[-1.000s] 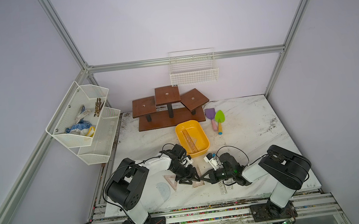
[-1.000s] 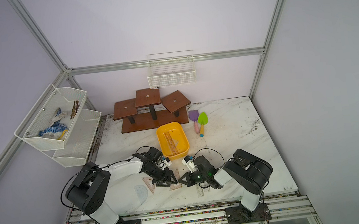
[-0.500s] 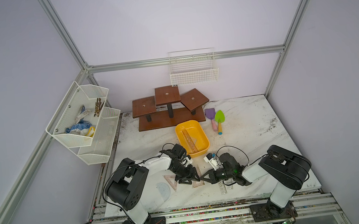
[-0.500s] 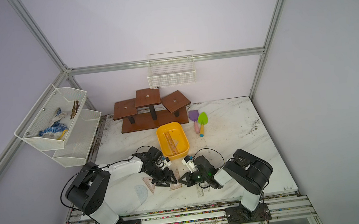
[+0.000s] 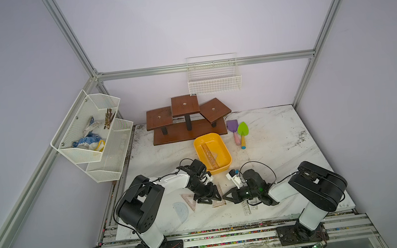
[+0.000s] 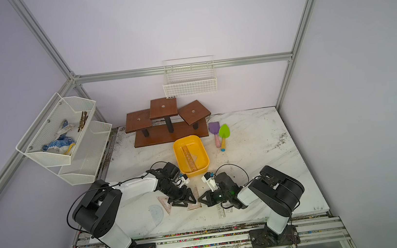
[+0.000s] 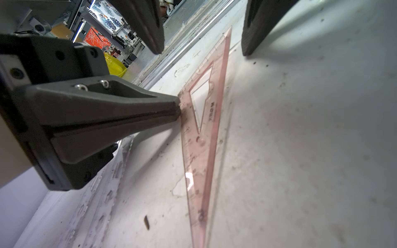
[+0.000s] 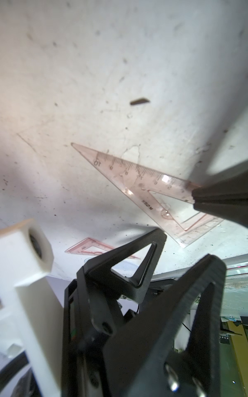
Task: Put the scattered rulers into the storage box
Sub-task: Pick up the ruler from the center of the board.
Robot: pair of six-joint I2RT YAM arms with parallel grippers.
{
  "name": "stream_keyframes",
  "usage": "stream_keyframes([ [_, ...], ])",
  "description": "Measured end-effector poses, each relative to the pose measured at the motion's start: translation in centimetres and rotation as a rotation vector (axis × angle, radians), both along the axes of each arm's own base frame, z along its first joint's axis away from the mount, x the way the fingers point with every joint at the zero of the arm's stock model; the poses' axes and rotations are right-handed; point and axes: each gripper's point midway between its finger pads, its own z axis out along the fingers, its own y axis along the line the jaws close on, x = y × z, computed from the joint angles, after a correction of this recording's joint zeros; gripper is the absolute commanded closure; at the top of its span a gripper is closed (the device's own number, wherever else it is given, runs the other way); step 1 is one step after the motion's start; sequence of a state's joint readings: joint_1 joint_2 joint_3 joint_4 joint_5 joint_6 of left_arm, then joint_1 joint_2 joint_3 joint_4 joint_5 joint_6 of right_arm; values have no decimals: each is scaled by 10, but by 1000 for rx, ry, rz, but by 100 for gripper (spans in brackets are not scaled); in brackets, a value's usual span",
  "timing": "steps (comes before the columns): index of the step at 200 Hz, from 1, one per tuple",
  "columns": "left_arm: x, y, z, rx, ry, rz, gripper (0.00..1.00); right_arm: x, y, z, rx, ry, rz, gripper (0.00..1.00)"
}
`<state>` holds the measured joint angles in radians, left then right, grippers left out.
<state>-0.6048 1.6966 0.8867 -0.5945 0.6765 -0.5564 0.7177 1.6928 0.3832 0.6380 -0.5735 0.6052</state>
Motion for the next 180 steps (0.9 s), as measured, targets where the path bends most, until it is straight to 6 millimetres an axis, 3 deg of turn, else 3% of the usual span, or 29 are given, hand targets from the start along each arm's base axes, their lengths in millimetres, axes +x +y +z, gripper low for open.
stream_keyframes([
  [100, -4, -13, 0, -55, 24, -15, 42, 0, 1, 0, 14, 1, 7, 95],
  [180, -3, -11, -10, -26, 38, -6, 84, 0, 1, -1, 14, 6, 4, 95],
])
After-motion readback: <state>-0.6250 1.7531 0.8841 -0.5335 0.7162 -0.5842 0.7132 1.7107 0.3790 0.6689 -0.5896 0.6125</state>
